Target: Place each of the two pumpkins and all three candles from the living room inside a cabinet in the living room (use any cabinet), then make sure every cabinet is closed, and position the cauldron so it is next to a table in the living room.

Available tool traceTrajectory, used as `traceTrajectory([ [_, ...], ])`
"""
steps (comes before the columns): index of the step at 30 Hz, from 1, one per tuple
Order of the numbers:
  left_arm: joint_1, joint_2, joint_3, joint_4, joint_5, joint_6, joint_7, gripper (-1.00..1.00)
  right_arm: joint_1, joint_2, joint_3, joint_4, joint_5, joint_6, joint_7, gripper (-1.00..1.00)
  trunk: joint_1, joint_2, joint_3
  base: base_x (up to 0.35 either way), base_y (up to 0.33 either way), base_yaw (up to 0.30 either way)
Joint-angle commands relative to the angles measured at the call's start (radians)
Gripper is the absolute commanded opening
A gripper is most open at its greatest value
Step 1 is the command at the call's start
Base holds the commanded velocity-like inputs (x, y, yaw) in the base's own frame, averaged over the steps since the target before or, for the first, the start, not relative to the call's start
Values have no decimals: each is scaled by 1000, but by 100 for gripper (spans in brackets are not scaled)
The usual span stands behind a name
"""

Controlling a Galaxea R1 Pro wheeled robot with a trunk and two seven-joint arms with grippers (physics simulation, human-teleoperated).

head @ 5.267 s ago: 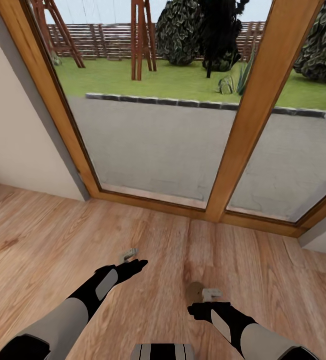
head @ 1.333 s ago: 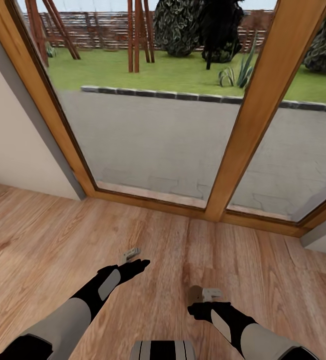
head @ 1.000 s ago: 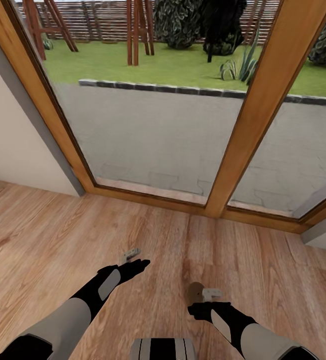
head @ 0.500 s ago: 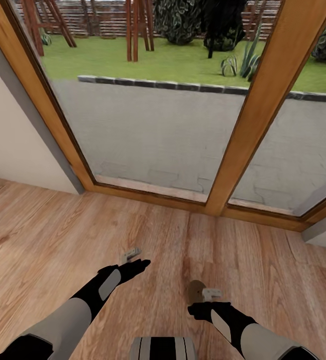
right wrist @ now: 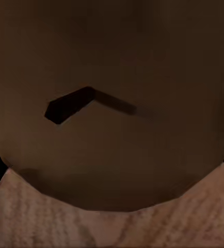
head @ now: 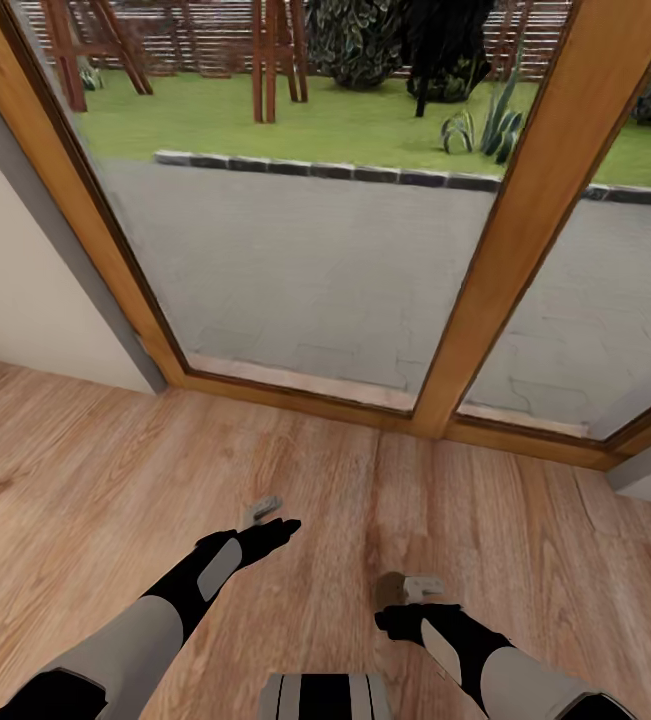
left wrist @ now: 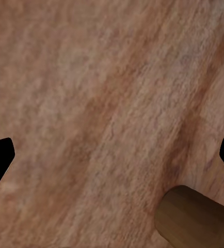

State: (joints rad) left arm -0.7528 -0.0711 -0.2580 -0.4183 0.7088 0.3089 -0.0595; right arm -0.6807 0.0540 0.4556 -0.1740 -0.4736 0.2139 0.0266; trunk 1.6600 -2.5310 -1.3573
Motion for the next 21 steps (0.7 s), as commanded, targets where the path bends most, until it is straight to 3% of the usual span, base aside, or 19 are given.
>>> traceTrajectory([
  [1,0,1,-3,0,4,2,0,100,0,0,3,-1,-2,4,1,100,0,0,-1,285,0,0],
  [6,0,1,-3,0,4,2,0,100,0,0,3,-1,-2,4,1,100,0,0,-1,151,0,0],
  [14,0,0,-3,0,4,2,0,100,0,0,4,-1,-2,4,6,100,0,0,-1,6,0,0],
  [15,0,0,-3,0,4,2,0,100,0,0,4,-1,-2,4,6,-100,0,0,-1,0,0,0],
  [21,0,0,-3,0,4,2,0,100,0,0,3,-1,-2,4,6,-100,0,0,-1,0,0,0],
])
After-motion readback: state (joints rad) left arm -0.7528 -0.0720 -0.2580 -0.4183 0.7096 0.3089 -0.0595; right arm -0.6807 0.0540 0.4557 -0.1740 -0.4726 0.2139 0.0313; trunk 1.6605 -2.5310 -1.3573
